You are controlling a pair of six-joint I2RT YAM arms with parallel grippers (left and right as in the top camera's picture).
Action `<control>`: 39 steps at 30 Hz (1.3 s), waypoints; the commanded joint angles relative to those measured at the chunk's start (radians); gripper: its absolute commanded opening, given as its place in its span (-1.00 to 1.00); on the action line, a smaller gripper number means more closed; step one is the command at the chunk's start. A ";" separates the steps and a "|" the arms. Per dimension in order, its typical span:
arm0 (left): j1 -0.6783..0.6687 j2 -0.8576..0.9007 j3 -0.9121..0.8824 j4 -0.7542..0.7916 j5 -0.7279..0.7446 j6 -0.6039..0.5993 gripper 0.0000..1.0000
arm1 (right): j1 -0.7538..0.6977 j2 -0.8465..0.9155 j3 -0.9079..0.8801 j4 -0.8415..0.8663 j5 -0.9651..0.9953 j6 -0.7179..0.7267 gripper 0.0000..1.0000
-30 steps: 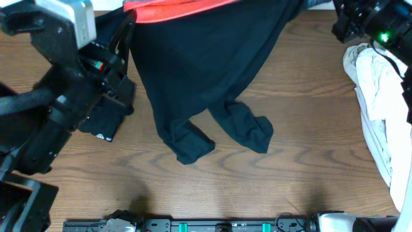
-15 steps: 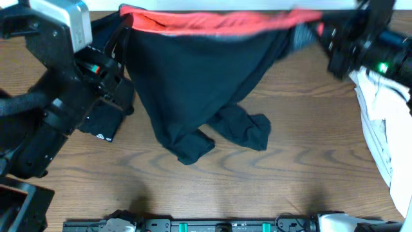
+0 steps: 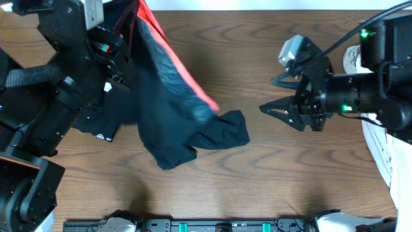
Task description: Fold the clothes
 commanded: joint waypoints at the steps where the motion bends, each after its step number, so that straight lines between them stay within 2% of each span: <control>1: 0.004 -0.005 0.024 0.025 0.016 0.009 -0.85 | 0.040 0.023 -0.042 0.019 -0.026 -0.035 0.18; 6: 0.004 -0.005 0.024 0.029 0.017 0.009 -0.86 | 0.090 0.059 -0.118 0.138 -0.026 0.043 0.10; 14: 0.004 -0.006 0.024 0.047 0.016 0.005 -0.85 | 0.182 0.098 -0.285 0.467 -0.028 0.356 0.08; 17: 0.004 -0.006 0.024 0.047 0.016 0.005 -0.84 | 0.224 0.098 -0.299 0.485 -0.029 0.361 0.09; 21: 0.004 -0.006 0.024 0.026 0.016 0.005 -0.79 | 0.253 0.098 -0.299 0.482 0.080 0.370 0.12; 25: 0.004 0.000 0.024 -0.111 0.011 0.005 -0.66 | 0.251 0.098 -0.299 0.473 0.164 0.413 0.12; 26: 0.004 0.009 0.023 -0.175 0.006 0.005 -0.52 | 0.250 0.098 -0.299 0.473 0.197 0.425 0.14; 29: 0.004 0.048 0.017 -0.354 -0.023 0.004 -0.36 | 0.245 0.098 -0.299 0.474 0.294 0.448 0.18; 34: 0.004 0.177 -0.031 -0.632 -0.037 0.005 -0.28 | 0.207 0.098 -0.299 0.474 0.488 0.613 0.27; 39: -0.003 0.331 -0.136 -0.728 -0.029 0.032 -0.24 | 0.094 0.098 -0.299 0.474 0.592 0.813 0.36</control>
